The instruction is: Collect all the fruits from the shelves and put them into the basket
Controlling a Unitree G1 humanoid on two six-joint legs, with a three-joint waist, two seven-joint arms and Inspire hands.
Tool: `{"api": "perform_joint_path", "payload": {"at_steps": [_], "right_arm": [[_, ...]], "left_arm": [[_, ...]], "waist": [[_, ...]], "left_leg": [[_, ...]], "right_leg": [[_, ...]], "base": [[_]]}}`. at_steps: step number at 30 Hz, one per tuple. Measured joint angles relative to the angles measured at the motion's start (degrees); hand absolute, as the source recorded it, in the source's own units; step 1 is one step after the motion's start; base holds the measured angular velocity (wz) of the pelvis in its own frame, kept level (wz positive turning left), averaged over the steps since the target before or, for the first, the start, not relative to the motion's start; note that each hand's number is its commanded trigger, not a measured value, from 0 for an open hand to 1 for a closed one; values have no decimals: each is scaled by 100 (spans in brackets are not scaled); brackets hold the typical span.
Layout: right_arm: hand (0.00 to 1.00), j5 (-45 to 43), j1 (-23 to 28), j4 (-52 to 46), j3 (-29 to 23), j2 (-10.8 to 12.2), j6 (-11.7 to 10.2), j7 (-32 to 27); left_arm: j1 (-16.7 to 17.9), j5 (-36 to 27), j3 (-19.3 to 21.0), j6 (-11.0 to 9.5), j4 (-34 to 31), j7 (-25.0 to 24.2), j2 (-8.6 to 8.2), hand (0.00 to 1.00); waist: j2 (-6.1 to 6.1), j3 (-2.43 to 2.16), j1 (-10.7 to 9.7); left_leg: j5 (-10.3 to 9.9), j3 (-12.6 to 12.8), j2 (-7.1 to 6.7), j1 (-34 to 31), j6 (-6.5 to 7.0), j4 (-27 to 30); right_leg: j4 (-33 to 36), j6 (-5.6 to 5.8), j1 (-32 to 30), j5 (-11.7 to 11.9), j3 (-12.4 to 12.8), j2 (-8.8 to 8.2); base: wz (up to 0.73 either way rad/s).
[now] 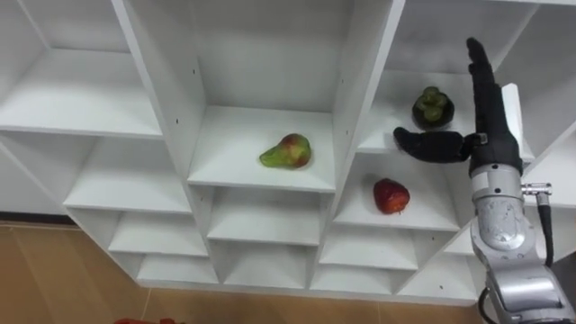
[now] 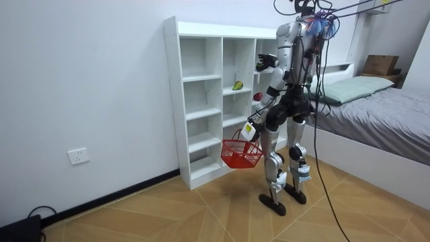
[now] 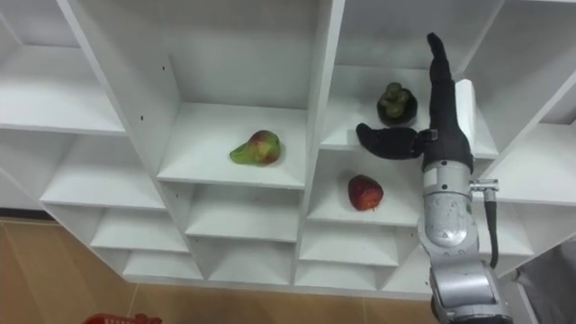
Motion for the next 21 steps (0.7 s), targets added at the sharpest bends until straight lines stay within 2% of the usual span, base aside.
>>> {"api": "perform_joint_path", "payload": {"at_steps": [7, 11, 15, 21], "right_arm": [[0, 23, -206, 309, -5, -19, 1, -9], [0, 82, -385, 631, -5, -131, 1, -9], [0, 82, -424, 743, -4, -216, 1, -7], [0, 82, -424, 903, 3, -227, -5, -8]], "left_arm": [[-2, -1, 88, 26, 0, -138, 22, 100], [-11, -1, 85, 30, -1, -137, 22, 100], [-17, 0, 80, 32, -1, -138, 22, 100], [-11, -1, 57, 33, -1, -115, 33, 100]], "waist": [[-10, -7, 5], [-11, -7, 1], [-12, -8, 0], [-19, -8, -34]], "left_leg": [[9, -28, -6, 2, 2, 1], [20, -45, -15, -1, 10, 2], [30, -54, -19, -2, 10, 0], [47, -137, -32, 22, 10, 2]], "right_leg": [[0, 0, 10, 0, -4, -3], [0, 3, 13, 2, -15, -11], [1, 3, 16, 2, -29, -15], [-6, 3, 69, 2, -92, -21]], "base": [[0], [0], [0], [6]]}}
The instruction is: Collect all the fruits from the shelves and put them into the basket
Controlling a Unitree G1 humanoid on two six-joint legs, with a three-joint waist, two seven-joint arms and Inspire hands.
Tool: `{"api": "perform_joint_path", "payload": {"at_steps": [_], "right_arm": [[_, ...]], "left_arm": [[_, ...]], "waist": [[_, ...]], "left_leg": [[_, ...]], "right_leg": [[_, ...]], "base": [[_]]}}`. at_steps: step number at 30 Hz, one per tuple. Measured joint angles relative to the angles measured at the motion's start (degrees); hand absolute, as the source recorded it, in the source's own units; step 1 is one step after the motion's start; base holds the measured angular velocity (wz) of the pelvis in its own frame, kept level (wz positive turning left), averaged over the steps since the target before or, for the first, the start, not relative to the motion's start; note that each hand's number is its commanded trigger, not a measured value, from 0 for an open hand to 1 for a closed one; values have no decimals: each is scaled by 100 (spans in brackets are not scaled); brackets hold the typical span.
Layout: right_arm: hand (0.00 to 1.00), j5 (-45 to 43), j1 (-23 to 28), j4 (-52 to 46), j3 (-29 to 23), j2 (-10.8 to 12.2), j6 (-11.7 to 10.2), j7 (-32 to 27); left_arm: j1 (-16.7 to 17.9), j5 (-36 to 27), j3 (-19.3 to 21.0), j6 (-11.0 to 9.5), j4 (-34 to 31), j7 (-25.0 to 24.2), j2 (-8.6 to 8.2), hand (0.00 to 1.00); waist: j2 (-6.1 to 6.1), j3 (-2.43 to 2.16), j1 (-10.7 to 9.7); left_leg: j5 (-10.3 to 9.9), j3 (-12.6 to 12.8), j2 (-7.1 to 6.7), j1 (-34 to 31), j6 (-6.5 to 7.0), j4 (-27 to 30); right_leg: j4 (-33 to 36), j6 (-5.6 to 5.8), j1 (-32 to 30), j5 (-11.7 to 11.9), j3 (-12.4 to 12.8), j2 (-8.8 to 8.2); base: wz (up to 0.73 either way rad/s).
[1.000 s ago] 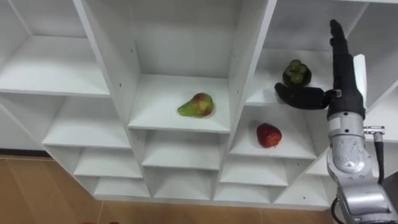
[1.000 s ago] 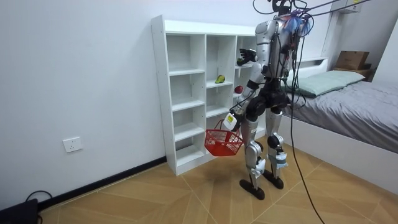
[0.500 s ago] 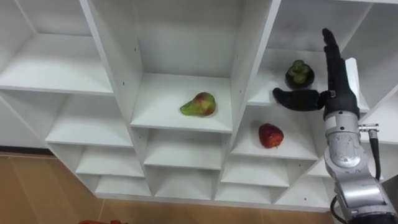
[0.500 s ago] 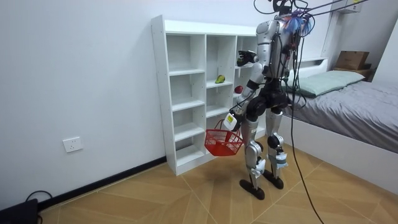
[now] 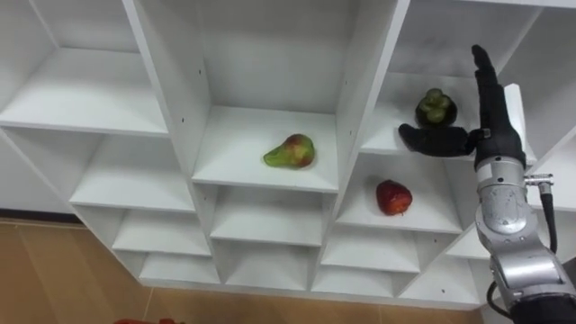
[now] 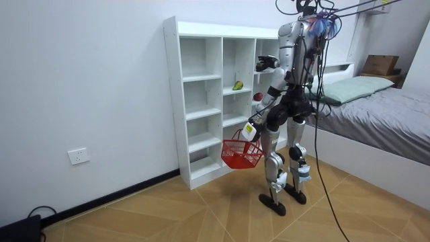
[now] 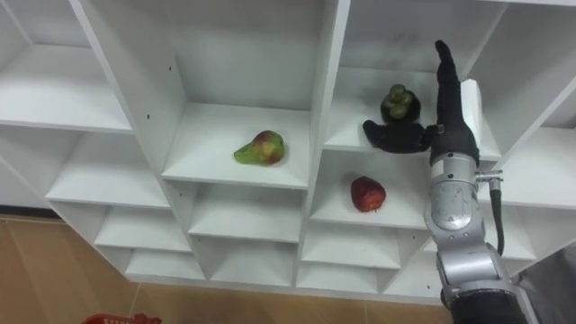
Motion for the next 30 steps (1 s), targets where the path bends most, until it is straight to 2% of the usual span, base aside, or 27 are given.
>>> {"api": "perform_joint_path", "payload": {"at_steps": [12, 20, 24, 25, 26, 28, 30], "right_arm": [[0, 54, 7, 138, 2, -1, 5, 188], [0, 46, 26, 246, -7, -2, 1, 381], [2, 76, 26, 302, 3, -2, 0, 559], [29, 122, 26, 336, 2, -2, -2, 603], [51, 154, 26, 363, 2, -1, -3, 658], [85, 164, 25, 406, 2, -2, -19, 698], [100, 157, 24, 417, -3, -2, -20, 685]], "left_arm": [[129, -2, 9, 9, -190, 38, 1, 100], [140, -7, 31, 11, -188, 45, 0, 100], [140, -27, 29, 11, -192, 46, 0, 100], [144, -35, 28, 11, -196, 46, -1, 100], [146, -36, 27, 11, -197, 46, -2, 100], [146, -36, 28, 11, -204, 46, -2, 100], [146, -36, 28, 11, -207, 46, -2, 100]], "waist": [[-9, -14, -92], [4, -60, -92], [8, -64, -77], [8, -64, -74], [9, -63, -73], [11, -62, -70], [14, -59, -62]], "left_leg": [[24, -73, -12, -30, 2, 11], [26, -74, -12, -7, 2, 9], [30, -73, -10, 4, 0, 16], [30, -73, -9, 6, 0, 31], [30, -74, -8, 7, 0, 39], [30, -76, -6, 8, 0, 44], [30, -84, -6, 12, 0, 43]], "right_leg": [[12, 0, 21, 0, -81, -11], [9, 0, 25, 0, -53, -7], [13, -1, 30, 1, -45, -6], [15, -1, 36, 1, -45, -5], [16, -2, 41, 2, -45, -4], [22, -5, 45, 3, -45, -3], [27, -7, 48, 5, -45, -1]], "base": [[2], [0], [0], [0], [0], [0], [0]]}}
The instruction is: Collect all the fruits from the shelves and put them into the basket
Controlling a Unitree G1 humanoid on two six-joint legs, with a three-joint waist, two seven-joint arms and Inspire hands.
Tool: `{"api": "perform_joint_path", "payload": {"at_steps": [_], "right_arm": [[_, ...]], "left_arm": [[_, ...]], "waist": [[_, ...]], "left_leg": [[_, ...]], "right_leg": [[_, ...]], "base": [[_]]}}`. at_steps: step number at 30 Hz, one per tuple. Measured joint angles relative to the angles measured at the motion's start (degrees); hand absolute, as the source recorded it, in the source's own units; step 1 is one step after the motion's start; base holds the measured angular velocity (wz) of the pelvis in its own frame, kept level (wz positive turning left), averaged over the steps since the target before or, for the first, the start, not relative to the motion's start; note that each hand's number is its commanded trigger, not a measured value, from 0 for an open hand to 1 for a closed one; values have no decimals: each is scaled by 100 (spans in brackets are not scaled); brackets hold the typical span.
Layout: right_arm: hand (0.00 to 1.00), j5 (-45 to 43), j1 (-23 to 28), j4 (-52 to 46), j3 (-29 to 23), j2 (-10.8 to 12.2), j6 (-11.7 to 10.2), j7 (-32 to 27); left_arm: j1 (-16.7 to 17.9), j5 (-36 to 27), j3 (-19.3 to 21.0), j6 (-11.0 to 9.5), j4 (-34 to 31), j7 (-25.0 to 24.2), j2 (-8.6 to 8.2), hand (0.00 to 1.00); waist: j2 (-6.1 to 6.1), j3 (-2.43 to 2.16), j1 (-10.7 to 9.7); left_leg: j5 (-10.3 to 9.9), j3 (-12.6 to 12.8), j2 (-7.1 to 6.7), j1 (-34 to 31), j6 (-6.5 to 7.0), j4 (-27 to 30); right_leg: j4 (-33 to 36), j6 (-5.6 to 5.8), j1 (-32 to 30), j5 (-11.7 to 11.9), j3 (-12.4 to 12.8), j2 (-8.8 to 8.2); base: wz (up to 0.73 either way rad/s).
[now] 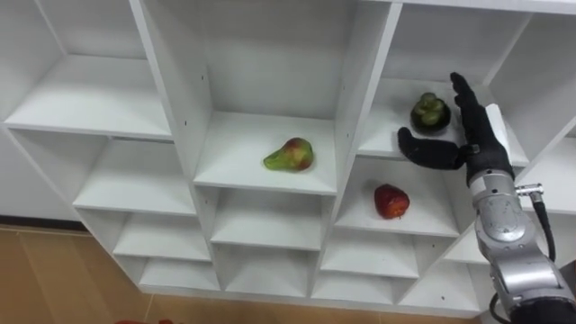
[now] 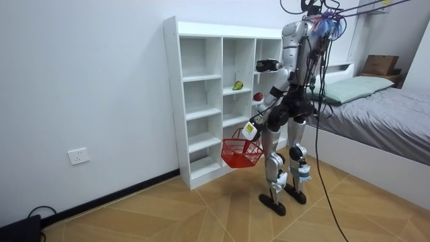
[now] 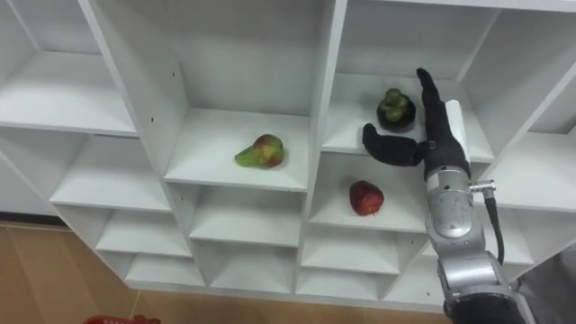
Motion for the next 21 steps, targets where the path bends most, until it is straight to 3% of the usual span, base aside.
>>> {"api": "perform_joint_path", "payload": {"at_steps": [8, 21], "right_arm": [[100, -19, -24, 162, -183, -179, -147, -72], [100, 8, -86, 316, -293, -186, -159, -141]], "left_arm": [[7, -15, -5, 0, 2, 6, -10, 100], [15, -17, -5, 2, 4, 91, -12, 100]], "waist": [[-13, 14, 51], [-52, 29, 116]], "left_leg": [[1, -17, 0, 78, -5, -46], [1, -64, -3, 70, -5, -61]], "right_leg": [[-7, 0, 60, 0, 0, 9], [-15, 0, 59, 0, -8, 13]], "base": [[0], [0]]}}
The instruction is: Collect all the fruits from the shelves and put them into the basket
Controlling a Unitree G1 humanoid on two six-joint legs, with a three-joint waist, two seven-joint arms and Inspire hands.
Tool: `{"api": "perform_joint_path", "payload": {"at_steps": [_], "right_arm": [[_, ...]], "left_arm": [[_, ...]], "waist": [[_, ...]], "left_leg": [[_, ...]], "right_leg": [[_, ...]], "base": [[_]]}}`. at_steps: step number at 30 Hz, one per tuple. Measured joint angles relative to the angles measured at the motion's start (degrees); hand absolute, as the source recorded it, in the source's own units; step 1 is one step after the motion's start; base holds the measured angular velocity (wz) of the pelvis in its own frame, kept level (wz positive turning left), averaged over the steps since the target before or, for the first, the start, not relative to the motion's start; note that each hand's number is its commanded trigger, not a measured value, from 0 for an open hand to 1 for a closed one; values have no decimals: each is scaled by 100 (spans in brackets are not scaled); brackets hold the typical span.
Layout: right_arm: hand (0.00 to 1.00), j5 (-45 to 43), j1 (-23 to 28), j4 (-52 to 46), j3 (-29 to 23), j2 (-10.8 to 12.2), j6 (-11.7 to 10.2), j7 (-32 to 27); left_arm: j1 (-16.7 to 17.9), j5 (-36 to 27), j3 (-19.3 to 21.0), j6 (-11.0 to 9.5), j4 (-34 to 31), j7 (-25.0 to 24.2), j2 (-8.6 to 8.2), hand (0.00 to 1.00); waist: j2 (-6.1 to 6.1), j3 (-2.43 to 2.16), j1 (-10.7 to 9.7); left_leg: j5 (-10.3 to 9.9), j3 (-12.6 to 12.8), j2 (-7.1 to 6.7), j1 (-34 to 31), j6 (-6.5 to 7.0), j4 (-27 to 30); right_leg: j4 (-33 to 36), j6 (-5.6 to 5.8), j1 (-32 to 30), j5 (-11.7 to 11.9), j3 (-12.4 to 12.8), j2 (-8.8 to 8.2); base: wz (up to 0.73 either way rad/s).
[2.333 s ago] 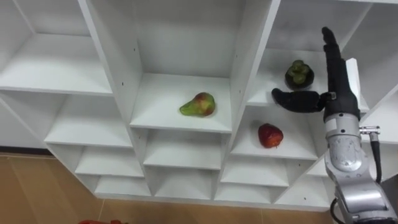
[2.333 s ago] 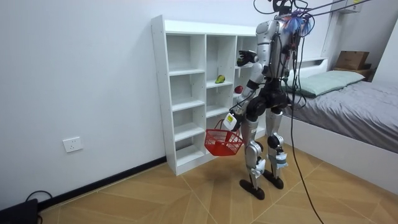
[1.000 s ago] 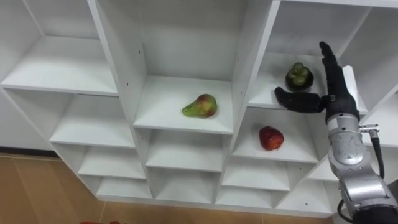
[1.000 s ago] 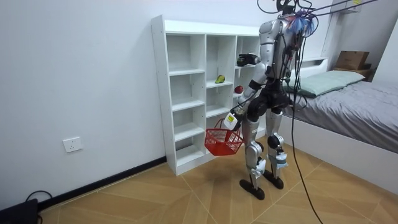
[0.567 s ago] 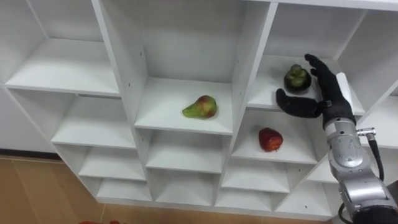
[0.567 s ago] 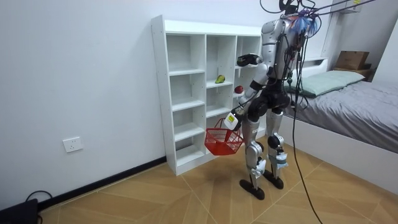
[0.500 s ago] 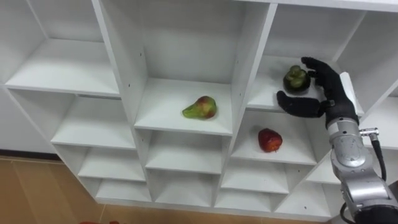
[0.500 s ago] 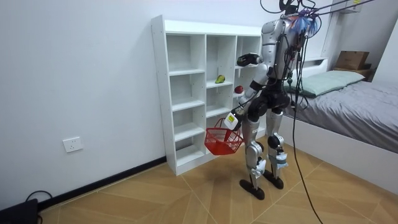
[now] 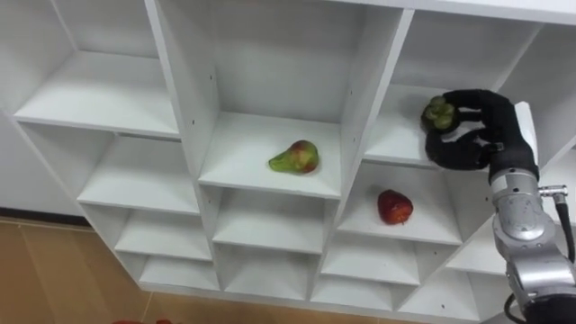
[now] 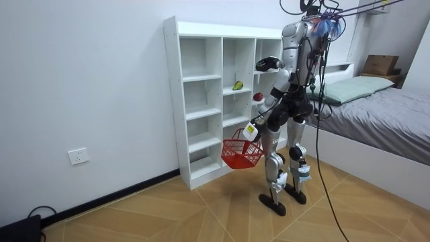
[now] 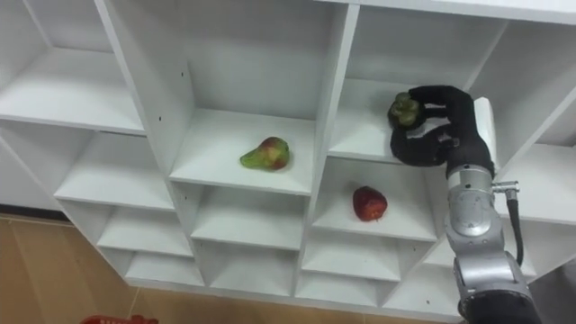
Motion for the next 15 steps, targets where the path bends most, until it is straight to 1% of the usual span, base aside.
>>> {"api": "perform_joint_path", "payload": {"at_steps": [13, 15], "right_arm": [[100, 1, 4, -11, -22, 5, 11, 0], [100, -1, 19, -70, -33, 25, 51, -2]], "left_arm": [[-6, 2, 0, 62, -5, 86, -9, 100], [-6, 7, 2, 62, -6, 136, -32, 100]], "waist": [[-7, -6, -6], [-3, -8, -8]], "left_leg": [[0, 8, 0, -1, 0, 4], [0, 14, 0, -2, 0, 2]], "right_leg": [[2, 0, -11, 0, 5, -1], [2, 0, -17, 0, 5, -2]], "base": [[0], [0]]}}
